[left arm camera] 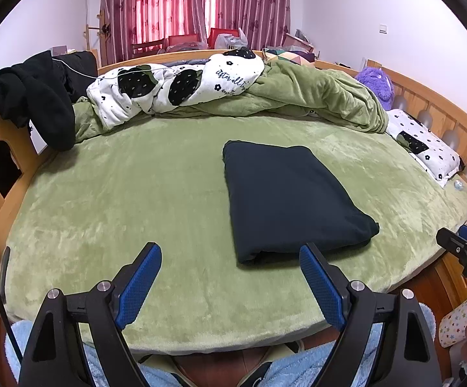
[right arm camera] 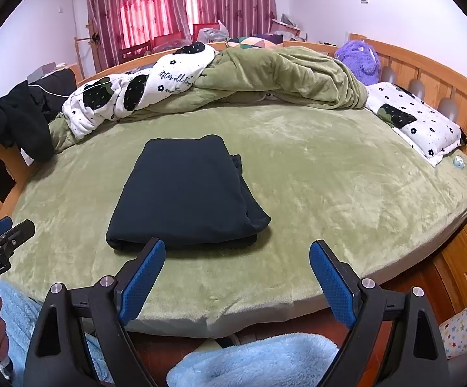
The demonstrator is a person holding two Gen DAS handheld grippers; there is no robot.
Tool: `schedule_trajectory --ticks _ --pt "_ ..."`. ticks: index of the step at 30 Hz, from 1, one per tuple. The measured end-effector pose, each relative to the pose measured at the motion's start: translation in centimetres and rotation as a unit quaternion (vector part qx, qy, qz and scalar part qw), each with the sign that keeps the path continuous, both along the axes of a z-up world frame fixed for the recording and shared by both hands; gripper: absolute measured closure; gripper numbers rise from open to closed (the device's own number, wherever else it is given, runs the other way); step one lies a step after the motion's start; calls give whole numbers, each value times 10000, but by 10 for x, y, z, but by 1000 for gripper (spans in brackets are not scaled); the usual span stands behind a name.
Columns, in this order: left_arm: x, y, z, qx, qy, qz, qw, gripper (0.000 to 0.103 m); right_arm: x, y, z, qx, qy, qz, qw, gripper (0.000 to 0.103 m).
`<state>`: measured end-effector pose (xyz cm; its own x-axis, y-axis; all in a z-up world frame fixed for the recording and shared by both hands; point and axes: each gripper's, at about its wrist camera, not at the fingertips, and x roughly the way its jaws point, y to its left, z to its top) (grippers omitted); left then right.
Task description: Fold small clothes
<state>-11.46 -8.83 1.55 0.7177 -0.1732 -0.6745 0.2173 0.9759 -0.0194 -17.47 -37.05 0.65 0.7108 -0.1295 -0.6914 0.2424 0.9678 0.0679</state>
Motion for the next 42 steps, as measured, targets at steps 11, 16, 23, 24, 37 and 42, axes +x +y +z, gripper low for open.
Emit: schedule_trajectory --ticks 11,16,23,24,37,42 --pt "-7 3 1 -2 -66 8 10000 16 -9 -5 2 110 -3 -19 9999 13" --pt "-9 2 3 -19 -50 38 10000 16 -10 -4 1 73 14 -20 10000 13" --pt "-6 4 2 -29 -22 84 10000 16 -10 -1 2 49 21 42 10000 13" --pt "-6 4 1 -30 -21 90 10000 16 -10 -1 2 42 26 53 10000 13" --pt "-8 4 -1 22 -39 76 10000 16 -11 1 4 -58 -17 29 10000 13" --pt "-8 3 -1 20 -31 92 10000 16 -11 0 5 -59 -23 34 10000 13"
